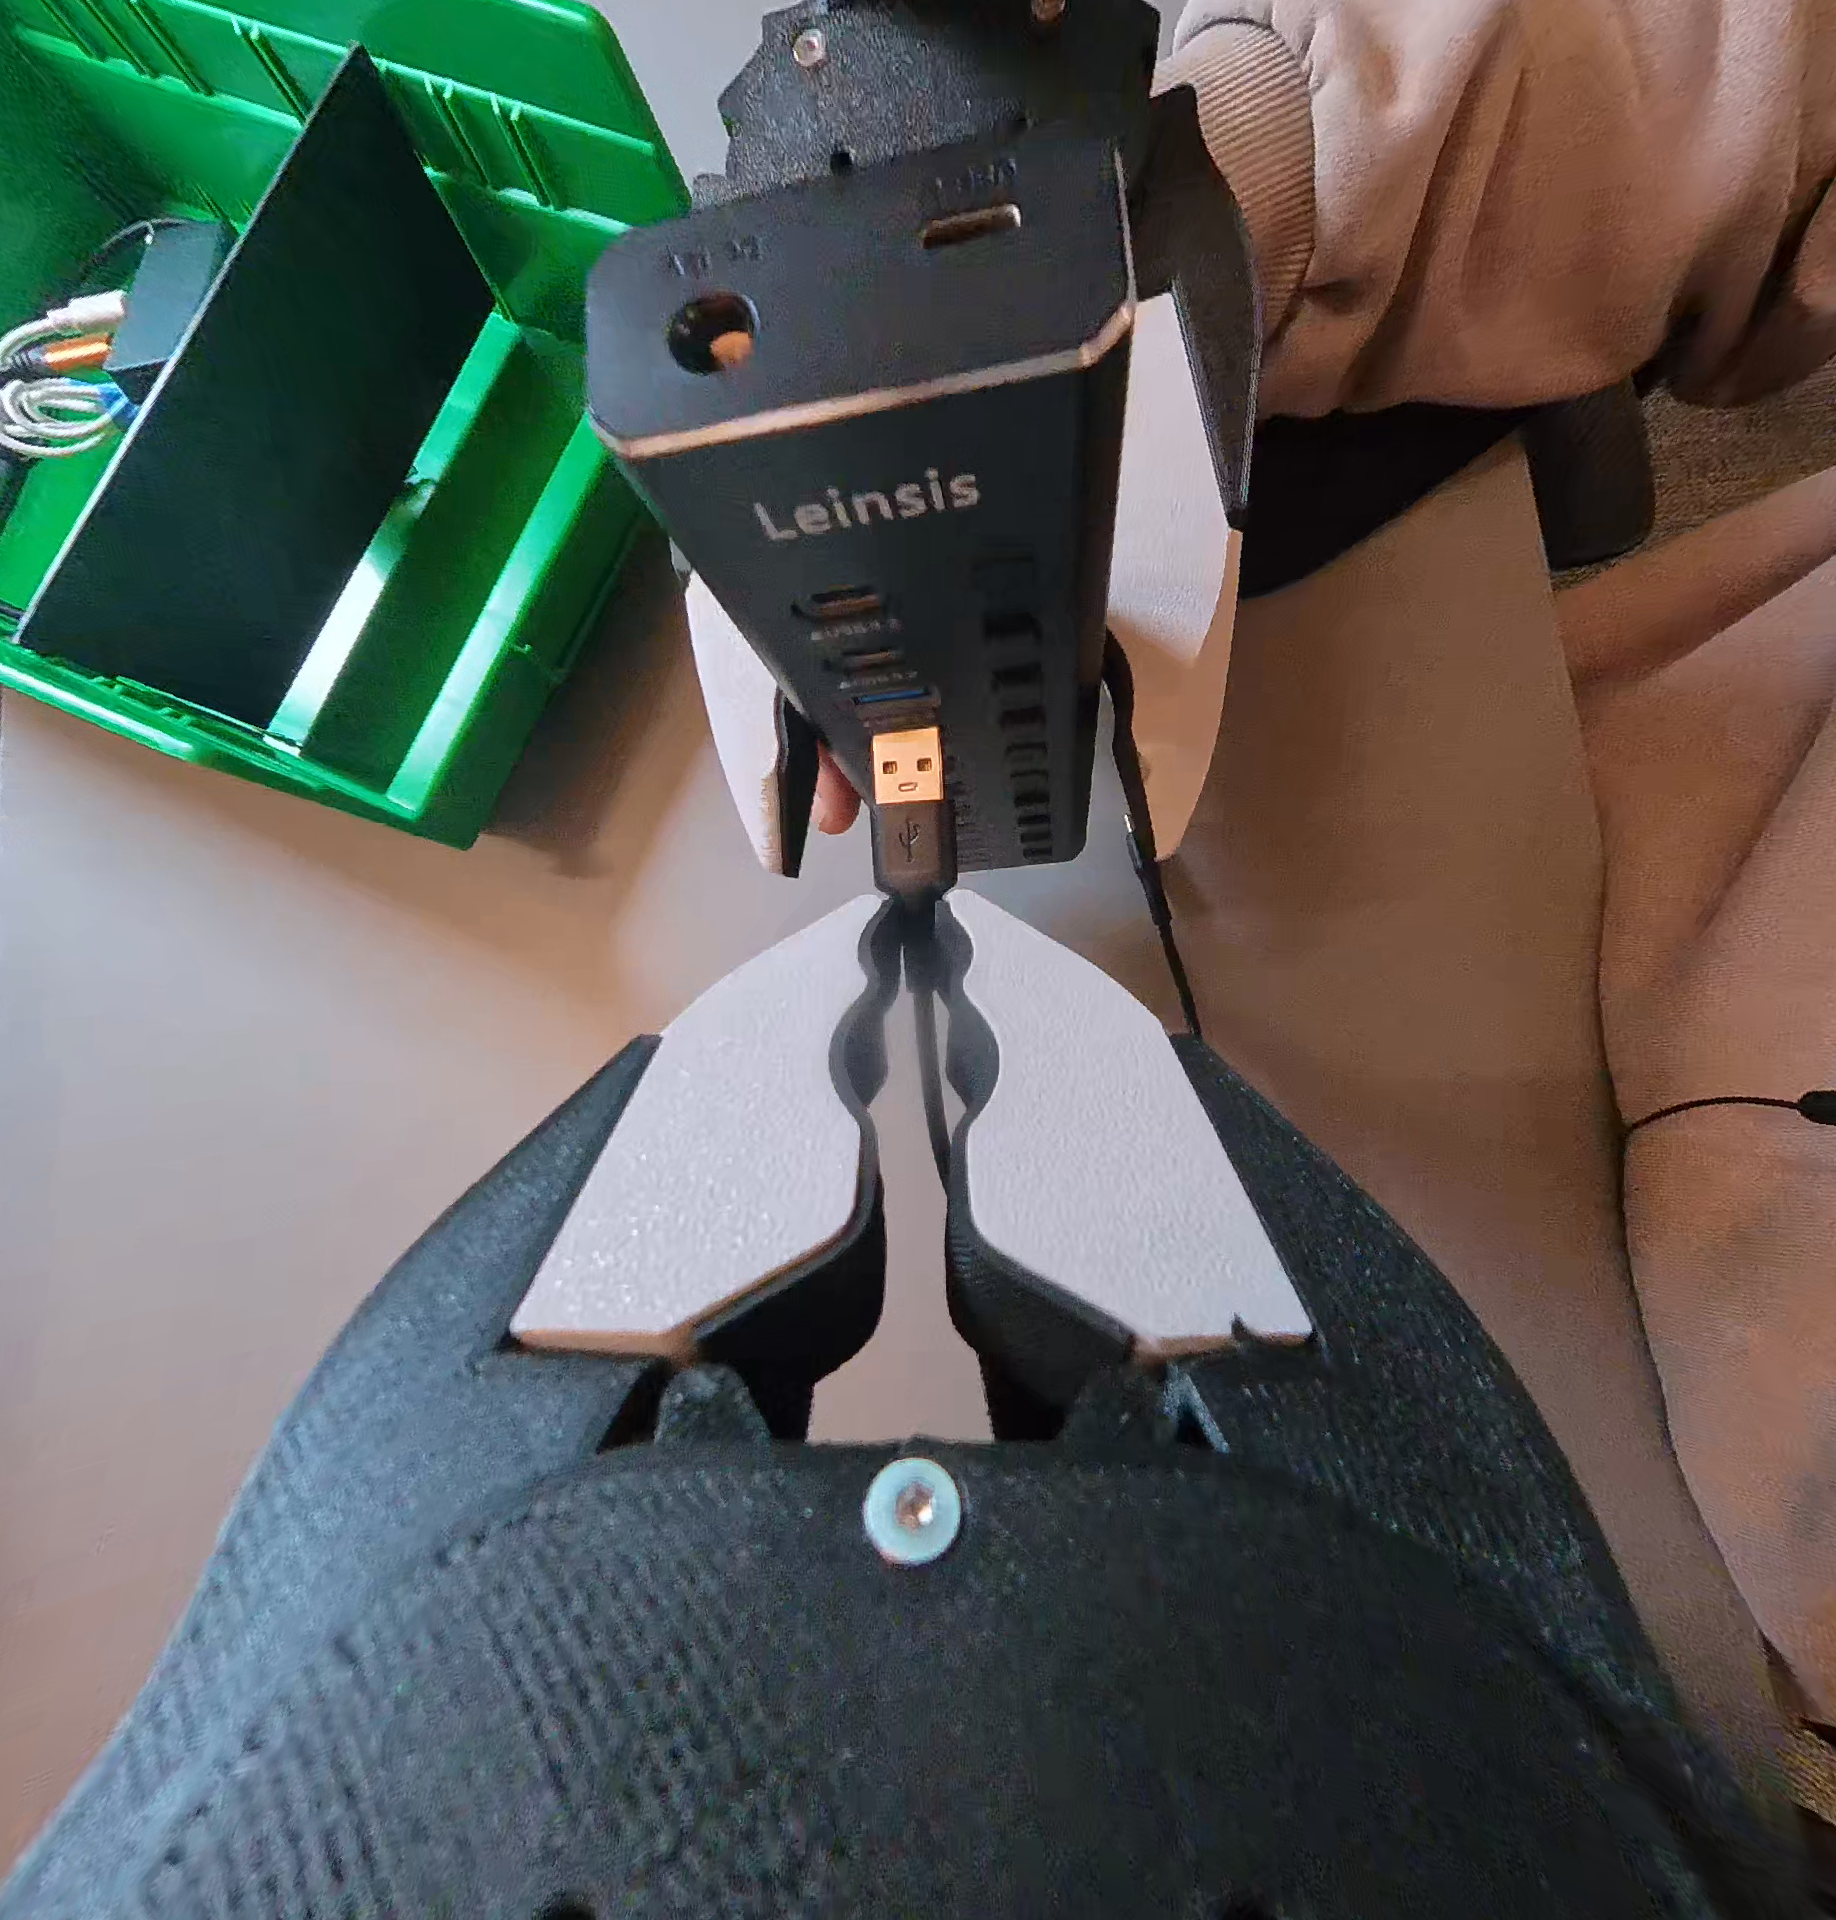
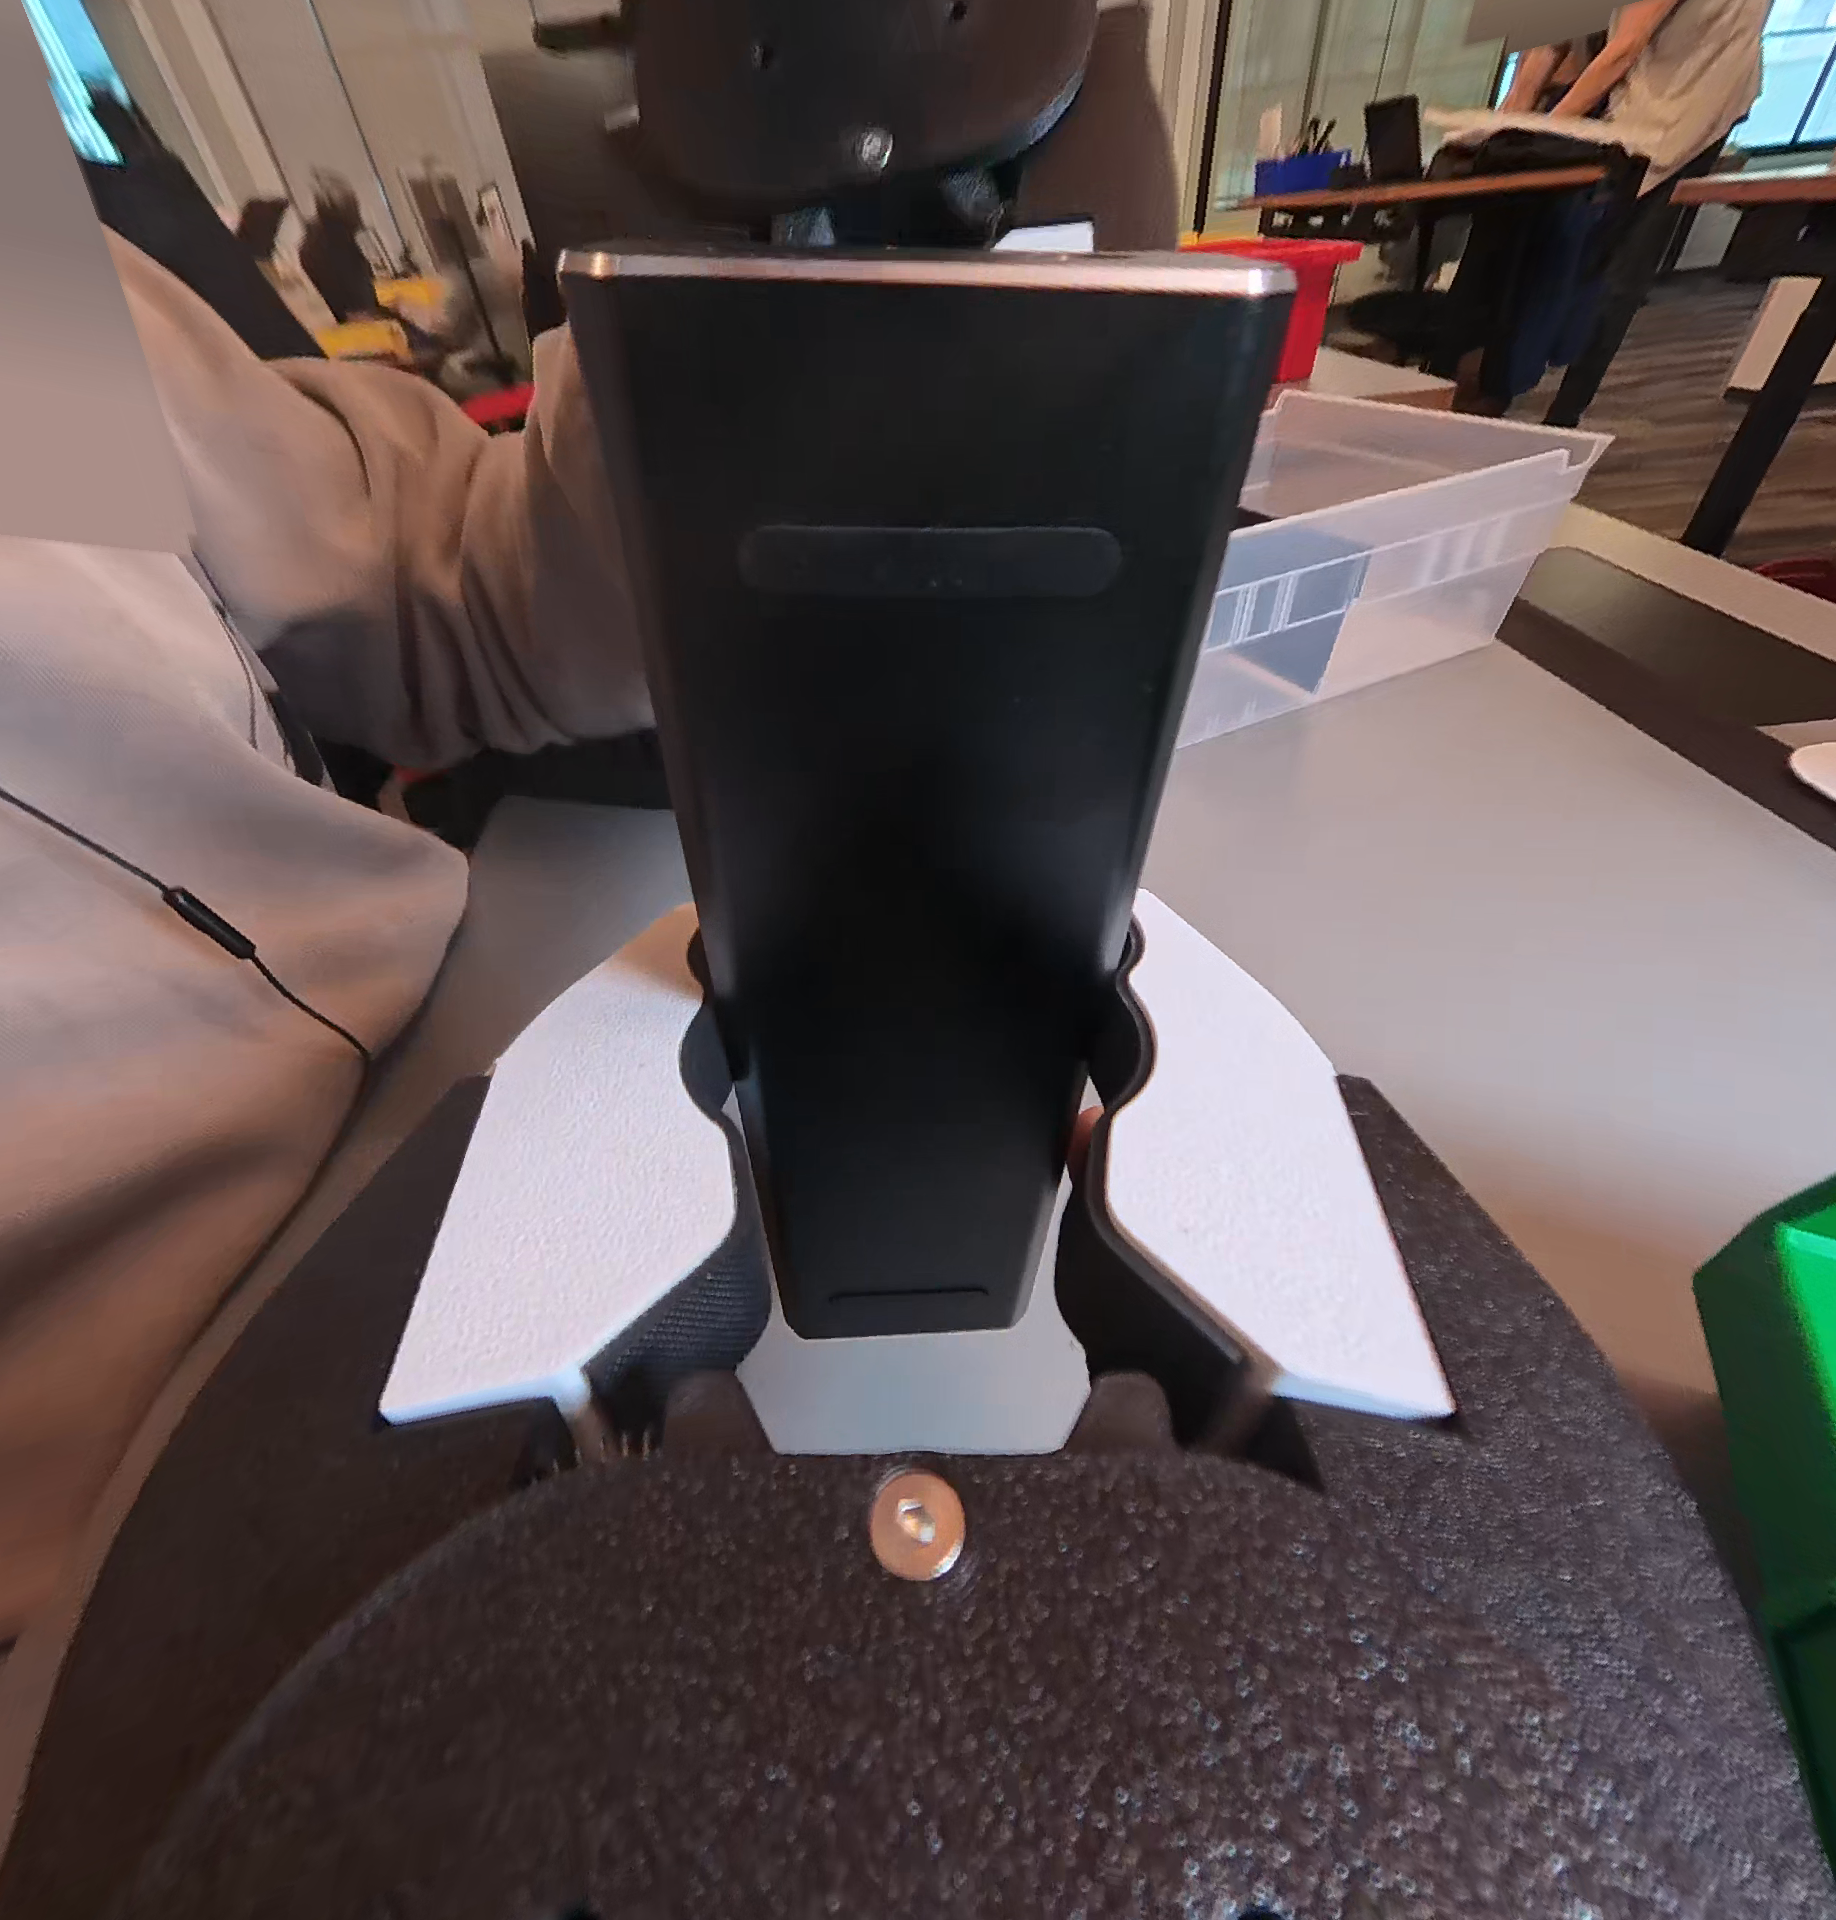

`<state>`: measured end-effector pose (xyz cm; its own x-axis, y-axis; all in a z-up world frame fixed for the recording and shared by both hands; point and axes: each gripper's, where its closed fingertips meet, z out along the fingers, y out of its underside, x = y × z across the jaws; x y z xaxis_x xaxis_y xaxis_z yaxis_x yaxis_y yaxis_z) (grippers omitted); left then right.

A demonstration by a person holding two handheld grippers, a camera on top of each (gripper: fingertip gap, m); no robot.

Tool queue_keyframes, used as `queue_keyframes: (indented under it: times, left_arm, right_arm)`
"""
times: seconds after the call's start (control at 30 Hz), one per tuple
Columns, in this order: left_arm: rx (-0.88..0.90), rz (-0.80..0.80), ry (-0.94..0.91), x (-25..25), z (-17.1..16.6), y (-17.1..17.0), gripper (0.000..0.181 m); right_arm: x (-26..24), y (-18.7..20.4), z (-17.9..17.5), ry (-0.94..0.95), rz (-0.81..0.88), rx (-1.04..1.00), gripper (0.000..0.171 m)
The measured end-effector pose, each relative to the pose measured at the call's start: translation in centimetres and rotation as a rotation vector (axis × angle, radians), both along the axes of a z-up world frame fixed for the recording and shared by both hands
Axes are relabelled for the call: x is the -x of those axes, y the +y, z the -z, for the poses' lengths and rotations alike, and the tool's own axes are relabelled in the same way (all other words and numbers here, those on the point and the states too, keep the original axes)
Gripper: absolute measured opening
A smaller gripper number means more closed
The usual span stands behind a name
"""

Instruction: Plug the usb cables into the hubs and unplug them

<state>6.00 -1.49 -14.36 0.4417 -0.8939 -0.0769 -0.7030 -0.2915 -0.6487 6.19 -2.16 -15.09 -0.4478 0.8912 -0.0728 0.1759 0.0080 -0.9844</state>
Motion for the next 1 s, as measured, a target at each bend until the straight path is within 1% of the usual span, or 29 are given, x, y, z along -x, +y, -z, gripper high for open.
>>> queue_keyframes:
  times: [0.03, 0.2, 0.43, 0.63, 0.77, 0.9, 1.0]
  left_arm:
    - [0.003, 0.003, 0.000, 0.0, 0.0, -0.1, 0.006]
    - [0.014, 0.024, 0.038, 0.1, 0.2, -0.8, 0.006]
    - [0.066, 0.083, 0.006, -0.2, 0.4, -1.9, 0.006]
    - [0.036, 0.060, -0.026, -0.4, -0.2, -1.4, 0.006]
    - [0.015, 0.039, 0.016, -0.1, 0.0, -1.2, 0.006]
    - [0.019, 0.044, 0.098, -0.1, 1.1, -1.4, 0.006]
    - [0.028, 0.051, 0.069, -0.1, 0.6, -1.7, 0.006]
  right_arm:
    - [0.0, -0.1, 0.0, -0.003, -0.002, -0.005, 0.068]
    - [-0.1, -0.9, 0.2, -0.019, -0.026, -0.031, 0.068]
    - [-0.4, -1.7, 0.6, -0.056, -0.067, -0.054, 0.068]
    - [-0.5, -1.3, 0.2, -0.049, -0.051, -0.030, 0.068]
    - [-0.4, -1.2, 0.4, -0.054, -0.049, -0.013, 0.068]
    - [-0.3, -1.6, 0.4, -0.059, -0.061, -0.009, 0.068]
    - [-0.3, -1.5, 0.6, -0.070, -0.050, -0.048, 0.068]
